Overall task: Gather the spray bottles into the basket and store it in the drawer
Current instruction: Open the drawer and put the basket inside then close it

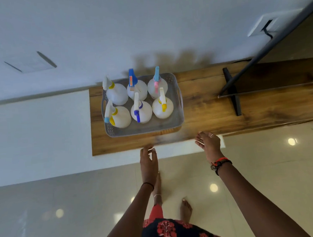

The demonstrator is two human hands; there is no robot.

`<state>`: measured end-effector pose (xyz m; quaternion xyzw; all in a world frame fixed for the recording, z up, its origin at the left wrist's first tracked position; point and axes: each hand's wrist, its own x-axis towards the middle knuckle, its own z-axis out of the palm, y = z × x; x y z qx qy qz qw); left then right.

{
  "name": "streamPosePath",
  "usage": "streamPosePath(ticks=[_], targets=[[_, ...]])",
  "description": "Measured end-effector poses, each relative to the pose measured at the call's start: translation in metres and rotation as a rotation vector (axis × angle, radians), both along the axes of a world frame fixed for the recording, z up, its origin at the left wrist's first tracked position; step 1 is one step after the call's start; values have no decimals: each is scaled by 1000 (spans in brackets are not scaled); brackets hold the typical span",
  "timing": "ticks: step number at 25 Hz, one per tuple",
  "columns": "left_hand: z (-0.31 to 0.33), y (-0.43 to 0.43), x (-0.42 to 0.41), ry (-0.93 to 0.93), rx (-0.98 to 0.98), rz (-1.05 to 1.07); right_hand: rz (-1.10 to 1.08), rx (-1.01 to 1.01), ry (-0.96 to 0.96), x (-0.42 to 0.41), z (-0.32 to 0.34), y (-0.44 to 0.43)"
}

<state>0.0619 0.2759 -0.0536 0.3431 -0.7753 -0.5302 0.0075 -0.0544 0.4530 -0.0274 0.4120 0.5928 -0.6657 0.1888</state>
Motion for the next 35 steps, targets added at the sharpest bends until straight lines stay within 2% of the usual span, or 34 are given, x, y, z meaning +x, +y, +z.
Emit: streamPosePath(ticks=[7,15,25,27,30,35], targets=[[-35,14,54,-41,-52,14,-86,101,-41,51,-53,87],[-89,12,77,-35,-87,16,-21,333,-145,58,-143,131],[-138,-11,82,54,-88,37,131,359,156,42,-191,122],[-143,-13,82,62,-82,28,146,386,171,46,-191,115],[-147,-13,83,85,-71,24,106,309,219,51,-190,112],[-146,-10,82,86,-42,28,169,439,212,51,-192,115]])
